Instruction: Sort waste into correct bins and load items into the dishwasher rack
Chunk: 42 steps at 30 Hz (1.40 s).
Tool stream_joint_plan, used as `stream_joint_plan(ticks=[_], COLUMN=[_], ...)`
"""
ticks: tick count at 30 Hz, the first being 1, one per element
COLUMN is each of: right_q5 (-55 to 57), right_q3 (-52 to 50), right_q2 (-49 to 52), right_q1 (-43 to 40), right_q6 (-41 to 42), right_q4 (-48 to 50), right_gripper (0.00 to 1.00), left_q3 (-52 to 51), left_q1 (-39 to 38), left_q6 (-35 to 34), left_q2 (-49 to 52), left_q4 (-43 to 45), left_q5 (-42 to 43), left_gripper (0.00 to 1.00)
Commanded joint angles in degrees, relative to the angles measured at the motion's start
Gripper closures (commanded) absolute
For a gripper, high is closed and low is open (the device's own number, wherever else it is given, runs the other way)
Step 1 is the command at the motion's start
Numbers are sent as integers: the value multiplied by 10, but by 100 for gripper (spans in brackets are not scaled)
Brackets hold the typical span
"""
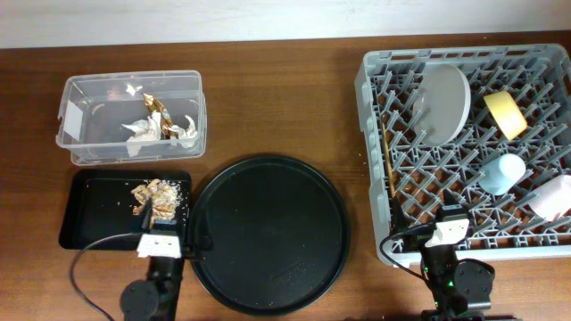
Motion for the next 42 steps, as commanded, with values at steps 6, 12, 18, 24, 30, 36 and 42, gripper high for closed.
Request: stream_joint_plan(ticks=[6,12,18,24,30,36,42], right_q5=[3,3,3,3,3,3,3], right_q3=[-3,-3,-3,-3,-3,-3,-3], right_q2=[-4,-4,-4,-4,-4,-4,-4], right_q1=[3,3,3,3,3,3,3], right_q6=[2,2,2,2,2,2,2], right_q4=[-3,-3,-3,-3,-3,-3,-3], right_gripper=[2,2,2,2,2,2,2], left_q3=[-17,-17,-17,-17,-17,-17,-17], left_q1=[3,23,23,23,23,23,23], left_q6=[24,24,24,24,24,24,24], left_q2=[-3,-3,-3,-3,-3,-3,-3], left_q4=[-19,-19,-19,-19,-19,-19,-19], left_q5=[11,11,11,11,11,11,11], left_gripper=[1,1,1,1,1,1,1])
